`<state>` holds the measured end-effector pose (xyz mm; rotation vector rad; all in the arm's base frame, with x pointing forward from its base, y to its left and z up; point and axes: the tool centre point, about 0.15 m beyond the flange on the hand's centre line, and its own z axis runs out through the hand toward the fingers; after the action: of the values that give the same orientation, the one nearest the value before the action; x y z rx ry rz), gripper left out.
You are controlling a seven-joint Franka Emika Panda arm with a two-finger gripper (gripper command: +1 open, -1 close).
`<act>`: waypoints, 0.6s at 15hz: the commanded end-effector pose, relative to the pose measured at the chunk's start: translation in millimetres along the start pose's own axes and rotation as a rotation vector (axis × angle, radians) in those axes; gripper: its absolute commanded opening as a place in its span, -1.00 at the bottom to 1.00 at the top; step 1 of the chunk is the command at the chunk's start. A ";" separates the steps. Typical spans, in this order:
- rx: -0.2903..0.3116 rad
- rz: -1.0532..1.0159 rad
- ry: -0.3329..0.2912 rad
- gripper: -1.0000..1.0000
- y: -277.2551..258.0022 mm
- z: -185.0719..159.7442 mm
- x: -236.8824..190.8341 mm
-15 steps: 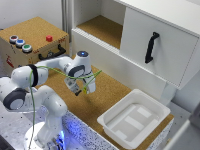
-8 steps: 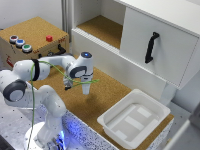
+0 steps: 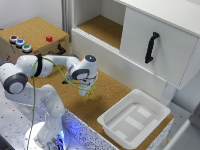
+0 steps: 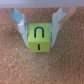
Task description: Grasp the yellow block, then rotate it right
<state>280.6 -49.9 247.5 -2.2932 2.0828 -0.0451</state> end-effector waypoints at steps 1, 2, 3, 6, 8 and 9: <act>-0.081 0.128 -0.111 -1.00 -30.8 27.4 2.4; -0.076 0.133 -0.117 -1.00 -30.9 30.0 4.2; -0.069 0.138 -0.122 -1.00 -31.4 33.0 6.0; -0.069 0.135 -0.127 -1.00 -35.0 43.2 11.9; -0.064 0.128 -0.130 -1.00 -35.8 51.9 16.7; -0.039 0.090 -0.147 -1.00 -38.2 60.5 19.0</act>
<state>290.6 -51.5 225.9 -2.1363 2.2035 0.0244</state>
